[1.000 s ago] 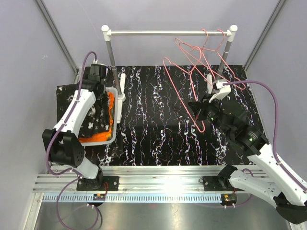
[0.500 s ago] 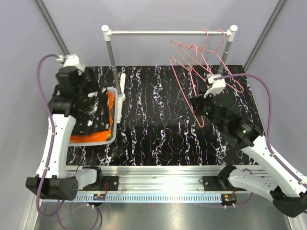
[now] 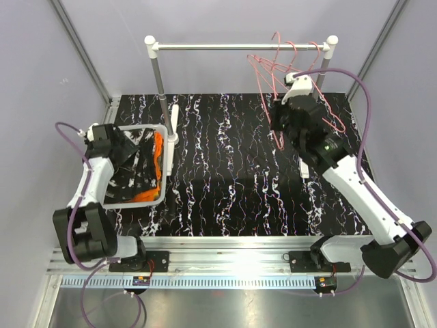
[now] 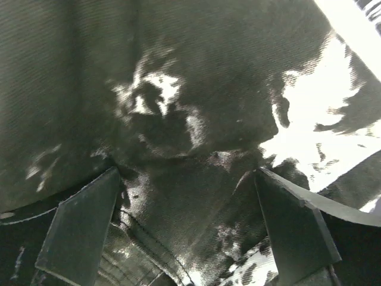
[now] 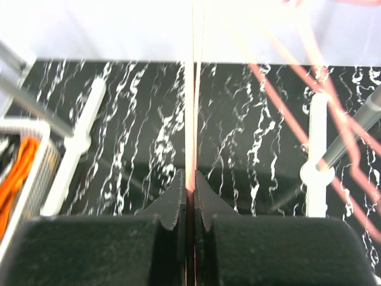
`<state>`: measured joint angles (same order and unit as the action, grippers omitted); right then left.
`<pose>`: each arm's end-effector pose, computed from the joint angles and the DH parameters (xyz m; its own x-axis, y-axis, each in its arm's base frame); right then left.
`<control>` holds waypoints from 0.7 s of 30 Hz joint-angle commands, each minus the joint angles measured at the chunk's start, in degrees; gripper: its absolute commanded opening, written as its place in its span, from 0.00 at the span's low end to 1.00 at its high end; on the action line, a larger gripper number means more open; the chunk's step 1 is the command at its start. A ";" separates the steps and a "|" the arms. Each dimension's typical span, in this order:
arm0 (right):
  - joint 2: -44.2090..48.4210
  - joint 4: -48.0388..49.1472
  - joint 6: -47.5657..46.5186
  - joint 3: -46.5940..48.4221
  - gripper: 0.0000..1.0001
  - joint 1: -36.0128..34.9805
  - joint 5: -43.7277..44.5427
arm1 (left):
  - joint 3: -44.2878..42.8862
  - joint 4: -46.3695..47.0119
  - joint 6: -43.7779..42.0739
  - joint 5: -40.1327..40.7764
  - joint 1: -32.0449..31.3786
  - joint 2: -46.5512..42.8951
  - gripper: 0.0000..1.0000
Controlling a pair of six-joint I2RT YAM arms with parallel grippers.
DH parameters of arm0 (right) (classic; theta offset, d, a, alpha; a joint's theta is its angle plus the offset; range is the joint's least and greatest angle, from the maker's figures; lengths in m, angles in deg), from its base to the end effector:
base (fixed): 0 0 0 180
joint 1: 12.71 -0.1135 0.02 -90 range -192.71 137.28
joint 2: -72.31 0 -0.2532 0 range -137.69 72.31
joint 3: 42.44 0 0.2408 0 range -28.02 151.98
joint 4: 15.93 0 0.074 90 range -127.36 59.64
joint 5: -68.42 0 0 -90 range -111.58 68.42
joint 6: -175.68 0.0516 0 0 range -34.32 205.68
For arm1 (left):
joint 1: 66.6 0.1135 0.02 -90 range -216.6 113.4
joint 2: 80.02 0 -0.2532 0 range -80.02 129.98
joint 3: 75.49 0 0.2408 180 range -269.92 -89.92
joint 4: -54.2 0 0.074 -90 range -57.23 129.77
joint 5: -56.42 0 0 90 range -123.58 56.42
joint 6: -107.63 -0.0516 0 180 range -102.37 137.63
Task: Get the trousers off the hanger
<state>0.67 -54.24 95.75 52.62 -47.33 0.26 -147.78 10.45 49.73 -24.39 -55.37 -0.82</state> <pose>0.2405 0.1427 0.4182 -0.2487 0.0255 -0.9682 -0.1909 0.9787 0.0749 0.2836 0.0647 0.2366 -0.4877 -0.6316 -0.6026 -0.6501 0.7235 -0.2322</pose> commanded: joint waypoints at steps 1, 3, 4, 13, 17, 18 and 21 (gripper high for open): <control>-2.54 4.45 2.50 5.66 0.00 5.42 -6.36 | 11.68 1.97 10.17 -7.51 0.20 -1.76 0.99; -4.73 4.72 3.38 6.37 0.00 7.27 -8.13 | 13.74 4.70 10.35 -8.40 0.29 -1.51 0.99; -5.44 4.63 3.12 6.89 0.00 7.45 -8.57 | 13.83 4.89 9.75 -9.27 0.20 -1.24 0.99; -7.64 7.35 4.43 1.81 0.00 8.86 -10.51 | 0.22 -7.76 2.99 -5.69 0.11 -10.45 0.99; -7.82 7.97 6.27 0.75 0.00 8.77 -9.54 | -5.49 -13.12 -2.12 -2.52 0.11 -18.63 0.99; -7.73 7.88 6.63 0.57 0.00 8.86 -8.50 | -6.55 -14.87 -3.43 -2.34 0.03 -20.47 0.99; -6.94 8.15 8.48 -0.31 0.06 8.86 -7.00 | -8.84 -17.34 -8.18 -3.03 -0.67 -27.15 0.99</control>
<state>-7.75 -50.11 101.52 52.78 -38.87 -8.76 -153.05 -1.46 47.54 -27.71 -55.42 -22.74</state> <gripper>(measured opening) 0.047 0.987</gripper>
